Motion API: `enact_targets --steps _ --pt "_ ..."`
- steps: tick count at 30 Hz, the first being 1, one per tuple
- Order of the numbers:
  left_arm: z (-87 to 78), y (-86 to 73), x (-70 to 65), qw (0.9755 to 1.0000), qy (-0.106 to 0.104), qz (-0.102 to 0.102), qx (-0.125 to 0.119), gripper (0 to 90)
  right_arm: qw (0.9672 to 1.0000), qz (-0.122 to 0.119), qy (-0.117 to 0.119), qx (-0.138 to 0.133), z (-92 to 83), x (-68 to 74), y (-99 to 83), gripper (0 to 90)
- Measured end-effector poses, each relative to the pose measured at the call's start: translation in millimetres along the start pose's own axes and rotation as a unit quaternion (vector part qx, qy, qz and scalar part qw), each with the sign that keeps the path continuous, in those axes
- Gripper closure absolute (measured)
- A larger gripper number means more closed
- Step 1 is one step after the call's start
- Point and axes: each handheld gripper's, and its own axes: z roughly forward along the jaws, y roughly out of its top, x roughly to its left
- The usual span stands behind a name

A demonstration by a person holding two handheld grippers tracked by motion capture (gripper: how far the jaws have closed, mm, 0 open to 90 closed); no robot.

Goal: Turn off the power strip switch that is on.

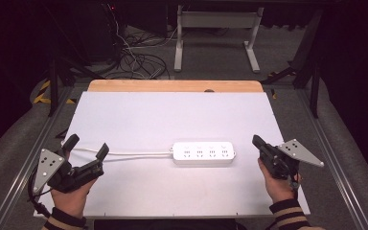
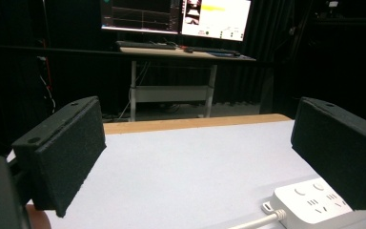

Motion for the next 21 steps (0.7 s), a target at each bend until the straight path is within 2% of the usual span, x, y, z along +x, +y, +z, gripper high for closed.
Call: enact_targets --steps 11,14,18,21 --pt "0.7 -0.4 -0.7 1.0000 0.000 0.003 0.005 5.1 0.9999 -0.010 0.000 0.011 -1.6 -0.9 5.5 90.0" --pt "-0.4 0.3 -0.9 1.0000 -0.002 0.004 0.003 5.2 0.9995 -0.023 0.004 0.019 -0.8 1.0 15.6 90.0" --pt "-0.6 0.4 0.7 1.0000 -0.002 -0.001 0.001 5.4 0.9992 -0.034 0.011 0.017 0.8 7.0 26.8 90.0" --pt "0.9 -0.3 0.7 1.0000 -0.003 -0.002 0.004 5.5 0.9979 -0.050 0.037 0.017 4.2 21.2 42.0 90.0"
